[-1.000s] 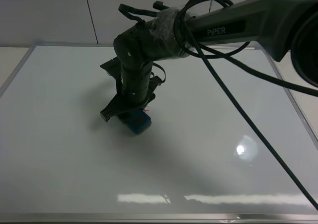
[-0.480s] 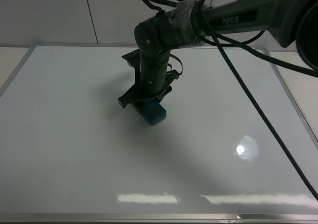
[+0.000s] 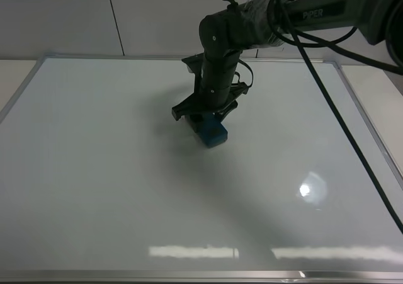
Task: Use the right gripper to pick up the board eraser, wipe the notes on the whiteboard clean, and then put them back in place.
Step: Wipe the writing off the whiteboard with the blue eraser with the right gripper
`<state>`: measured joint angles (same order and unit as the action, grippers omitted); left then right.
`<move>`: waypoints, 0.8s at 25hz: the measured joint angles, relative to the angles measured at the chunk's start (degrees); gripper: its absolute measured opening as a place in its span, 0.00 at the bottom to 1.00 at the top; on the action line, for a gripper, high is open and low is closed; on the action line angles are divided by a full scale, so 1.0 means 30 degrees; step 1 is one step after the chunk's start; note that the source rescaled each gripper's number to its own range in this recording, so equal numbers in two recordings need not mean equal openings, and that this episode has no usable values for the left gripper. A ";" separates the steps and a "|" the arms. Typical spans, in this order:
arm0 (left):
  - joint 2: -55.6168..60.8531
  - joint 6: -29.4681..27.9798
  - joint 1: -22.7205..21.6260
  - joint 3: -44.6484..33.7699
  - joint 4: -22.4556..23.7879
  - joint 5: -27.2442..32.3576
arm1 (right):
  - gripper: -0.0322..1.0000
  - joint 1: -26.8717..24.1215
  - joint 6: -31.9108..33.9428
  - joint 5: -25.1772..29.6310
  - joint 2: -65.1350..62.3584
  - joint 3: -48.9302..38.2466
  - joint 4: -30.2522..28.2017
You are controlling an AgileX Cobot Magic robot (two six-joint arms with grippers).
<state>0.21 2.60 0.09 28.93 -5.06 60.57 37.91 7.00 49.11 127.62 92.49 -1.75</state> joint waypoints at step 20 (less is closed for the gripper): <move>0.0000 0.0000 0.0000 0.0000 0.0000 0.0000 | 0.05 0.5107 -0.0383 -0.0977 0.0076 -0.0021 -0.1163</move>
<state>0.21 2.60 0.09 28.93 -5.06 60.57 53.23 5.85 46.18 127.85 92.42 -5.24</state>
